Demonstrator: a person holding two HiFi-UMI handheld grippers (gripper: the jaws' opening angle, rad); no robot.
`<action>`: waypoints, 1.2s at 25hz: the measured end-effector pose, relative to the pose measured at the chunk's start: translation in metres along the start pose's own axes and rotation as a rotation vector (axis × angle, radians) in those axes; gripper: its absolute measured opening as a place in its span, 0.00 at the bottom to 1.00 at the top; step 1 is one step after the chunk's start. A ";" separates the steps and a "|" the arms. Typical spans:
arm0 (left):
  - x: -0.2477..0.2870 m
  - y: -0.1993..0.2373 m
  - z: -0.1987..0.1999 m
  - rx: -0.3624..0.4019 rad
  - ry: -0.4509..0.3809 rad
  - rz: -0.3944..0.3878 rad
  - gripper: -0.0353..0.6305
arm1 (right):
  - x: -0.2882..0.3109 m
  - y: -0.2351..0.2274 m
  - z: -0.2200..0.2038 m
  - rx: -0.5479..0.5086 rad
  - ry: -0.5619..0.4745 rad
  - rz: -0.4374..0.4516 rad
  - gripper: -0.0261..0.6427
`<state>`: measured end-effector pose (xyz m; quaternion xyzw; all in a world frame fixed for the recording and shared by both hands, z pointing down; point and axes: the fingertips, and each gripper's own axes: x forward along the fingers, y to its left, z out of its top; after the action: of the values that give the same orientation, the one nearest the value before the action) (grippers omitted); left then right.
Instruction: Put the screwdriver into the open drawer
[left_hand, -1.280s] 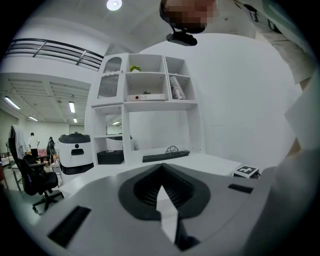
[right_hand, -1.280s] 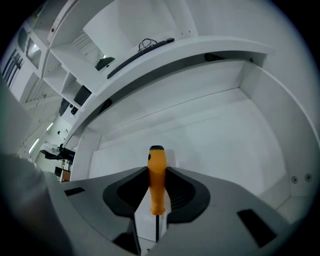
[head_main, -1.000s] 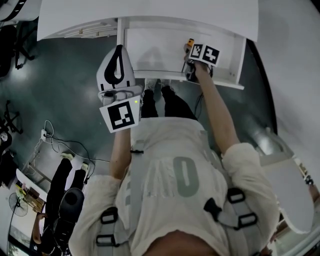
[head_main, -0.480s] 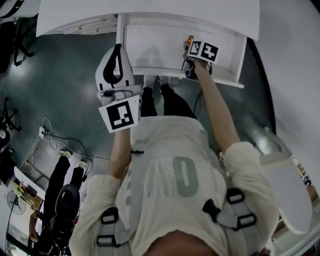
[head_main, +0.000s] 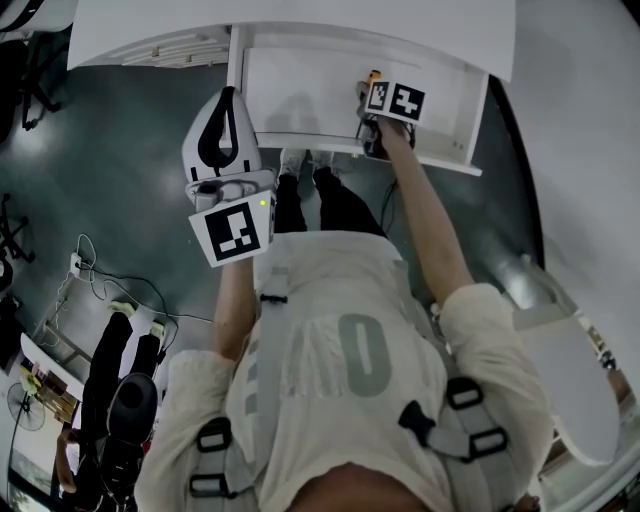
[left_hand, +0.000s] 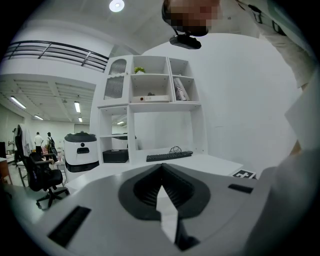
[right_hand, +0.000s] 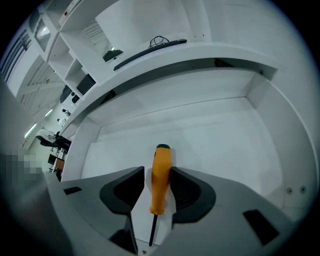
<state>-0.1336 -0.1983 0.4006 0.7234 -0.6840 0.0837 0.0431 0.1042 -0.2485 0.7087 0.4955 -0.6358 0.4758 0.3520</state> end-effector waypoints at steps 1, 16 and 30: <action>-0.001 0.000 0.001 0.000 -0.001 -0.001 0.06 | -0.001 0.000 -0.001 0.007 0.002 0.001 0.27; 0.002 0.006 0.008 -0.003 -0.030 -0.010 0.06 | 0.000 -0.001 0.001 0.026 0.019 -0.013 0.29; 0.001 0.009 0.031 -0.022 -0.116 -0.021 0.06 | -0.034 0.001 0.049 0.036 -0.091 -0.005 0.29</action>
<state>-0.1402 -0.2055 0.3696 0.7337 -0.6785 0.0338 0.0121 0.1129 -0.2853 0.6625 0.5244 -0.6411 0.4634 0.3149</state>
